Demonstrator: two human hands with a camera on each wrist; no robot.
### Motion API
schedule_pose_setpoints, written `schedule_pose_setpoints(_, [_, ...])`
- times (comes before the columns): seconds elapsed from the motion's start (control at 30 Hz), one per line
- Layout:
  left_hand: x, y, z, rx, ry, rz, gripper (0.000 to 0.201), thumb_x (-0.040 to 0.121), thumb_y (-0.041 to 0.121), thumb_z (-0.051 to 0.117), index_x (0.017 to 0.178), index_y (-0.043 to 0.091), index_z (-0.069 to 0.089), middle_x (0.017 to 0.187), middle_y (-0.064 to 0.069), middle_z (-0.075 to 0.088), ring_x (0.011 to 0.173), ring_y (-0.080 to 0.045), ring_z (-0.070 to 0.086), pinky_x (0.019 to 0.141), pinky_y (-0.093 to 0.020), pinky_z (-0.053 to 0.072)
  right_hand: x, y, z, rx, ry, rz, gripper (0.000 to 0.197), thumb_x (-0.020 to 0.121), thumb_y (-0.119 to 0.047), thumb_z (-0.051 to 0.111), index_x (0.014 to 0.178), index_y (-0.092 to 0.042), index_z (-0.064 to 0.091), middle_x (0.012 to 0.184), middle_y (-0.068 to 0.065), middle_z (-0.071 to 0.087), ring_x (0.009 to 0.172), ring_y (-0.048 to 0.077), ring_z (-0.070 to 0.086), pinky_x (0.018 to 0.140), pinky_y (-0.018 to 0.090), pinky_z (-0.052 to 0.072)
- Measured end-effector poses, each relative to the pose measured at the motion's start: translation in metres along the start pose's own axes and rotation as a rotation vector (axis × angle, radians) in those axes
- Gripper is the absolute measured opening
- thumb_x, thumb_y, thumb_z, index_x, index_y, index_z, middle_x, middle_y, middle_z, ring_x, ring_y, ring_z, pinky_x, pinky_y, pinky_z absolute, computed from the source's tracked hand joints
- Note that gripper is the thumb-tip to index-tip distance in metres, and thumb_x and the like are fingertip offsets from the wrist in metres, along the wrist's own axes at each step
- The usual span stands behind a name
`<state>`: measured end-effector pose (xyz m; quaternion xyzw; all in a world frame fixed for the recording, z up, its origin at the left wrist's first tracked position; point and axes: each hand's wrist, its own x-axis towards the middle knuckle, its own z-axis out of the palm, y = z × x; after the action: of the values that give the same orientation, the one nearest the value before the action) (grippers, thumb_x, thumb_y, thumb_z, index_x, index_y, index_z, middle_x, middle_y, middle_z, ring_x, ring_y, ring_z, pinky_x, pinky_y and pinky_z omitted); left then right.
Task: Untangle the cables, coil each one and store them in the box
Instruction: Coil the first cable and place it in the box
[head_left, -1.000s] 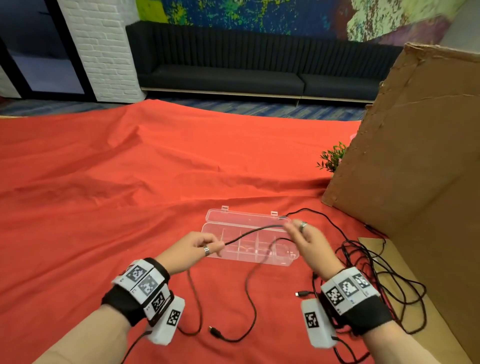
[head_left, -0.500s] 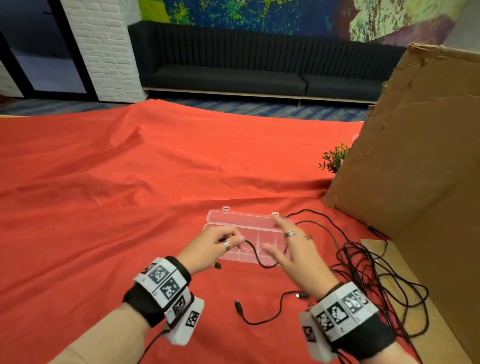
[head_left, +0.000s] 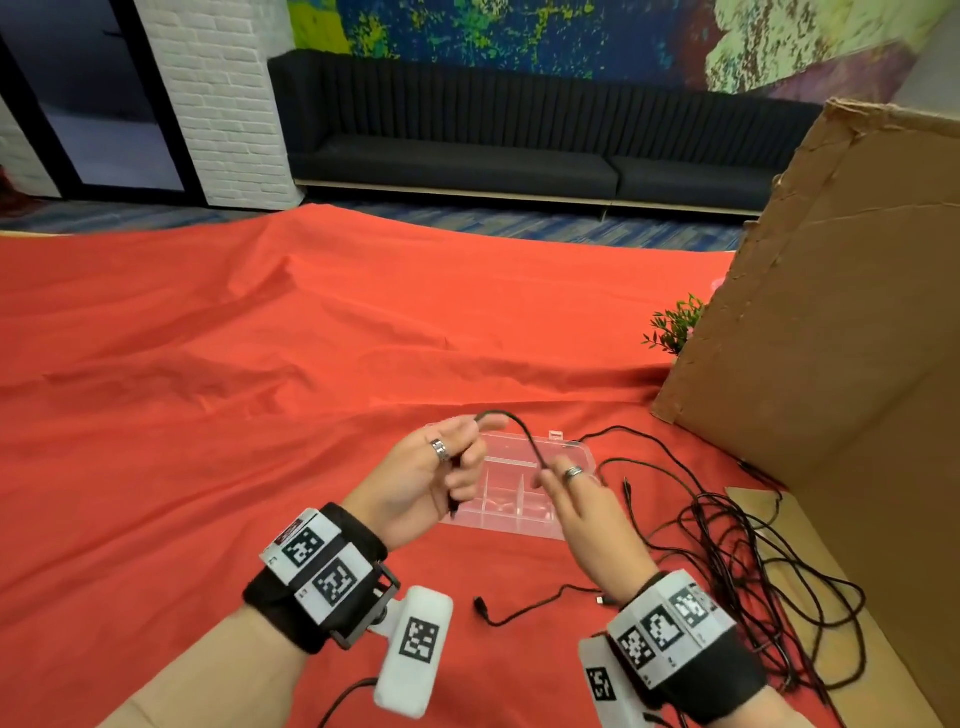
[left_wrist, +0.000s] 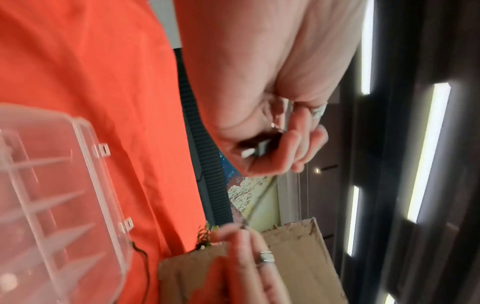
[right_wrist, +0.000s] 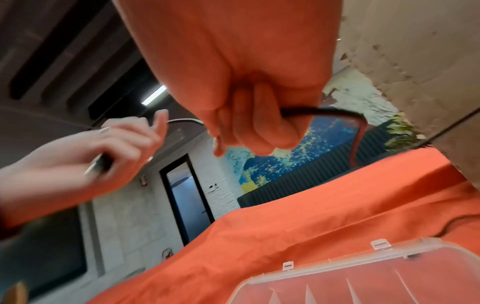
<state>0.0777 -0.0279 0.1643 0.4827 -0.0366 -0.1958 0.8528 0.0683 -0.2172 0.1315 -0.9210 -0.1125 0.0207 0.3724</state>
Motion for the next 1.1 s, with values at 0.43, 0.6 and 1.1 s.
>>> schedule_pose_setpoints(0.43, [0.01,-0.032,-0.016,1.562,-0.011,0.5,0.045,0.095,0.039,0.017,0.103,0.009,0.051,0.102,-0.001,0.054,0.086,-0.024,0.058,0.074,-0.038,0.048,-0.025,-0.022,-0.014,-0.153,-0.146,-0.277,0.044,0.089,-0.058,0.026,0.074,-0.024,0.05,0.057,-0.007,0.048,0.056,0.008,0.049,0.062,0.033,0.042])
schedule_pose_setpoints(0.6, [-0.001,-0.028,-0.024,1.396,-0.143,0.296,0.042,0.093,0.05,0.02,0.083,0.022,0.05,0.069,0.011,0.049,0.068,-0.005,0.048,0.066,-0.027,0.038,-0.01,-0.005,-0.047,-0.282,0.155,-0.205,0.047,0.081,-0.067,0.04,0.076,-0.026,0.064,0.064,-0.007,0.063,0.066,0.015,0.061,0.058,0.034,0.048])
schedule_pose_setpoints(1.1, [0.011,-0.03,-0.01,1.121,0.062,0.296,0.023,0.1,0.012,0.032,0.12,0.012,0.042,0.122,-0.002,0.06,0.113,-0.012,0.06,0.098,-0.029,0.046,-0.023,-0.01,0.031,-0.224,-0.306,-0.198,0.035,0.096,-0.048,0.028,0.099,-0.026,0.055,0.089,0.004,0.066,0.087,0.026,0.061,0.074,0.039,0.048])
